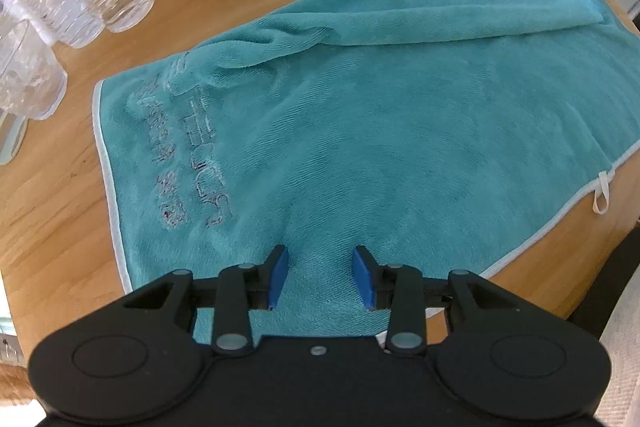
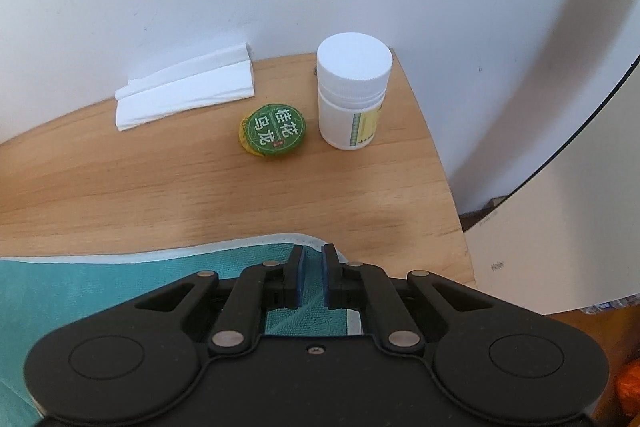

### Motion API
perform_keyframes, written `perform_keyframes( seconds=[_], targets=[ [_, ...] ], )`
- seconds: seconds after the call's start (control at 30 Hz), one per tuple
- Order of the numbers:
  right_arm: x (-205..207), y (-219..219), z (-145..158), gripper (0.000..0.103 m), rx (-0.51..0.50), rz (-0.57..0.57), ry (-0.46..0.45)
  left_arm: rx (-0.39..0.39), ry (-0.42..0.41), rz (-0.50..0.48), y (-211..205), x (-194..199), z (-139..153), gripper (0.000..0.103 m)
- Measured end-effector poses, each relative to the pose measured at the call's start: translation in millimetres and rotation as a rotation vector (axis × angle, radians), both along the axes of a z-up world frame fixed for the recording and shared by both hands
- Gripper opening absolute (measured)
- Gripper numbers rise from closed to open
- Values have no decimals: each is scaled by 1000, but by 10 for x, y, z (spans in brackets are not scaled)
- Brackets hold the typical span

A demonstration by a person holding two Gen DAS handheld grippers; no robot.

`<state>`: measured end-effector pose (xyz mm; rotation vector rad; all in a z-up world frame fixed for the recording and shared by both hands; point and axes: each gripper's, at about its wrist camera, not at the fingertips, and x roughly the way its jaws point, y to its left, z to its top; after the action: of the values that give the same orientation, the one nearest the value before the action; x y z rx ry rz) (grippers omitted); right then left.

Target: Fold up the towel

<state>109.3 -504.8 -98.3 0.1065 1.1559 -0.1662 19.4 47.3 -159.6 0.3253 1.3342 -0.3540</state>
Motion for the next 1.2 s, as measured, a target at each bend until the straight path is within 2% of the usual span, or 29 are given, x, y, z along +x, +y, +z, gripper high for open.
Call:
perform_keyframes(
  seconds=[0.1,0.17,0.27,0.4,0.5,0.67,0.9,1.07,1.2],
  targets=[
    [-196,88,193,20,26,6,-24,8,1,13,-10,-8,8,37],
    [-359,154,272,23,49,7,-2,8,3,18,-9,-5,11,37],
    [-616,273,236,26,94,20,84,3,5,17,10,1,11,37],
    [-794,325,77,26,104,8,141,-3,11,36,24,22,15,37],
    [-789,345,-39,25,86,5,152,-5,12,59,25,50,14,37],
    [-690,358,-33,24,47,36,135,-6,4,74,33,33,12,37],
    [-405,260,-70,23,43,25,115,-8,3,102,56,35,10,38],
    [-244,231,-96,24,35,17,104,-2,5,130,68,21,14,45],
    [-142,217,-134,24,29,17,109,2,8,149,78,14,19,46]
  ],
)
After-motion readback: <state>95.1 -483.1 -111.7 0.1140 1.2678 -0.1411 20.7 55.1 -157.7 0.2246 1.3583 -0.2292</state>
